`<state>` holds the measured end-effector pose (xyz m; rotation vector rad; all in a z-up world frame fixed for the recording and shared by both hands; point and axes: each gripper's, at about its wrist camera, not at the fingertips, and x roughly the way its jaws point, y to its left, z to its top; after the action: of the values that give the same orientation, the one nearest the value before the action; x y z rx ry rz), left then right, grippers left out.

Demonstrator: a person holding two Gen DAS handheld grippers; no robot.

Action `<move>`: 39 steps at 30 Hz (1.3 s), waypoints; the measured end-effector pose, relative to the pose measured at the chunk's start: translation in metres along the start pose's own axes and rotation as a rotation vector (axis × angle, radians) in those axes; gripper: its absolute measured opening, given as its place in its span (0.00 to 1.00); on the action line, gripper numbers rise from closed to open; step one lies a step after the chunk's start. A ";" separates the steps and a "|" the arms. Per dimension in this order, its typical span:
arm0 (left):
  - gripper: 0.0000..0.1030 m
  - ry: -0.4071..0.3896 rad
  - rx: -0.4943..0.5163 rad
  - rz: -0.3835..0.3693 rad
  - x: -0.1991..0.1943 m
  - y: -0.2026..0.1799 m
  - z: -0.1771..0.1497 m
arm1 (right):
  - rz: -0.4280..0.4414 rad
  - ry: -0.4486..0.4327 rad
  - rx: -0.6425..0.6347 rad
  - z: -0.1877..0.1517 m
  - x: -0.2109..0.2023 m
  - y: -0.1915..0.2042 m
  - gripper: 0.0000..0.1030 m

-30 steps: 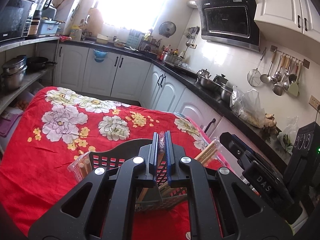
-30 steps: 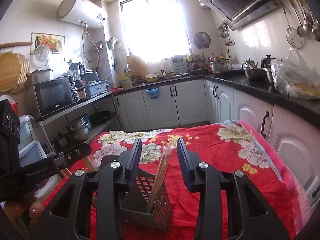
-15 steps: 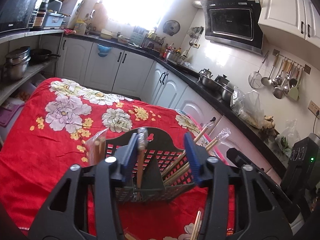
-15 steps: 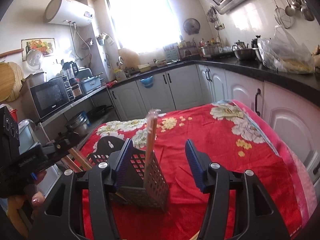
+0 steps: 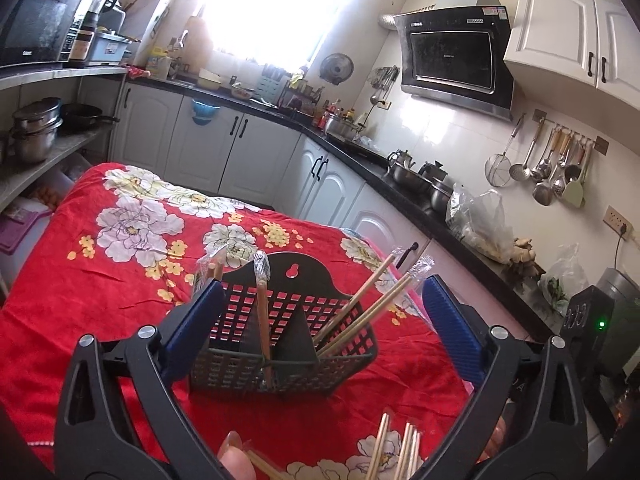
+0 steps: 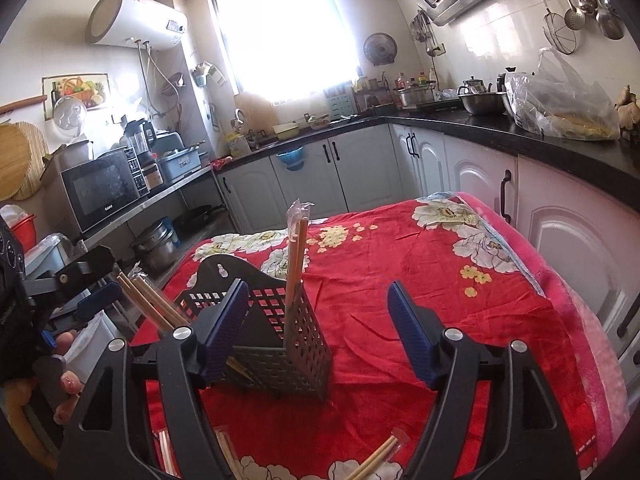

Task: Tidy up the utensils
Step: 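Withdraw both open grippers from the caddy toward the chopstick pile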

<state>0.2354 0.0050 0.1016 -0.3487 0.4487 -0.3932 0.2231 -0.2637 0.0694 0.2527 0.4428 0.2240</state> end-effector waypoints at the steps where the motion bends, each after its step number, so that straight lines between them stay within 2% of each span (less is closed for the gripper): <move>1: 0.89 -0.001 -0.002 -0.002 -0.002 0.000 0.000 | -0.002 -0.001 0.000 0.000 -0.001 0.000 0.70; 20: 0.90 -0.014 0.002 -0.008 -0.036 -0.004 -0.013 | -0.014 -0.005 -0.029 -0.006 -0.031 0.000 0.76; 39: 0.90 0.033 -0.032 0.020 -0.061 0.011 -0.046 | -0.038 0.035 -0.027 -0.022 -0.053 -0.003 0.76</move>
<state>0.1659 0.0305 0.0791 -0.3695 0.4911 -0.3734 0.1670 -0.2763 0.0700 0.2137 0.4782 0.1977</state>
